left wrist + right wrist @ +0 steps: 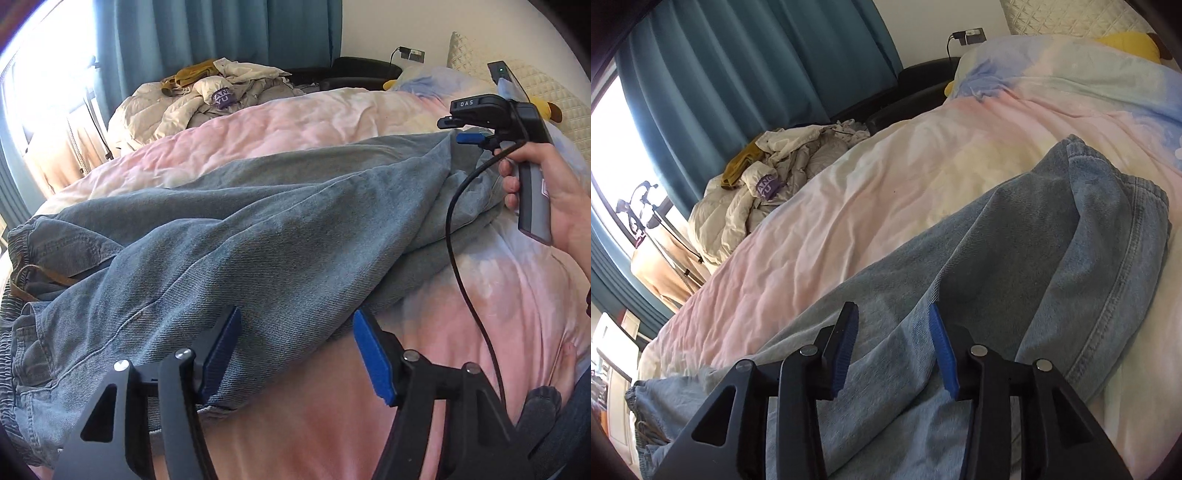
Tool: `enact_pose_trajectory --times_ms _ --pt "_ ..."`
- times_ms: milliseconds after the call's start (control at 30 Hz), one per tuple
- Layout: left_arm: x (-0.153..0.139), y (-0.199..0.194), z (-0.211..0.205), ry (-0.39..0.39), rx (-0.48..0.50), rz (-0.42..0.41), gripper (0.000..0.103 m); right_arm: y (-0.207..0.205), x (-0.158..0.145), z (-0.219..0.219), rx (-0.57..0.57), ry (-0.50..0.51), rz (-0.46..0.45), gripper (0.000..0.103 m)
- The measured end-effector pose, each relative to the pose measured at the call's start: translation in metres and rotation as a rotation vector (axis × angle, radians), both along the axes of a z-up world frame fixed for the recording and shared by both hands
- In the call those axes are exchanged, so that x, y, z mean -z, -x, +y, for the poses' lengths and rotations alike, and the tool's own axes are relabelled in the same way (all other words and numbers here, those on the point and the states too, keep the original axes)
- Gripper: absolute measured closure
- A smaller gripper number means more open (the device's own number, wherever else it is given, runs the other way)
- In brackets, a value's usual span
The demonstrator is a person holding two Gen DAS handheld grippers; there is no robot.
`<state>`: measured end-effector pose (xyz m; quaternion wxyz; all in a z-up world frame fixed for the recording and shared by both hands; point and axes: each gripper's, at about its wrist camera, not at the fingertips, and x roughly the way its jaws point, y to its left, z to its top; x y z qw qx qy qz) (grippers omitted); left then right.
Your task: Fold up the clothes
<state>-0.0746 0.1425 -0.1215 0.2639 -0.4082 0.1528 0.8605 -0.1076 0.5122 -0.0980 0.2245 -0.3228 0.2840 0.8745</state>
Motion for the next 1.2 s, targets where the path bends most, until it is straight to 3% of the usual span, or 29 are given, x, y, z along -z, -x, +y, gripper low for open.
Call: enact_pose_trajectory --times_ms 233,300,367,400,500,567,667,867,1200 --pt "0.011 0.001 0.011 0.036 0.036 0.007 0.043 0.024 0.03 0.038 0.125 0.026 -0.049 0.061" --pt "0.014 0.003 0.01 0.033 0.034 0.012 0.047 0.032 0.038 0.043 0.13 0.019 -0.071 0.061" --pt "0.014 0.008 0.007 0.019 0.012 0.002 0.058 0.036 0.044 0.045 0.128 0.021 -0.074 0.062" --pt "0.014 0.011 0.005 0.011 0.001 -0.004 0.062 0.037 0.047 0.046 0.129 0.021 -0.073 0.065" --pt "0.013 0.019 0.0 -0.022 -0.034 -0.03 0.078 0.032 0.045 0.045 0.156 0.002 -0.078 0.089" --pt "0.008 0.021 -0.006 -0.066 -0.05 -0.045 0.089 0.02 0.032 0.044 0.161 -0.012 -0.052 0.095" --pt "-0.004 0.019 -0.013 -0.118 -0.057 -0.043 0.098 0.003 0.012 0.043 0.169 -0.033 -0.012 0.099" --pt "-0.041 0.003 -0.032 -0.234 -0.049 -0.024 0.101 -0.055 -0.035 0.049 0.208 -0.008 0.086 0.099" --pt "-0.073 -0.037 -0.066 -0.35 -0.05 -0.059 0.101 -0.16 -0.052 0.036 0.279 0.154 0.118 0.099"
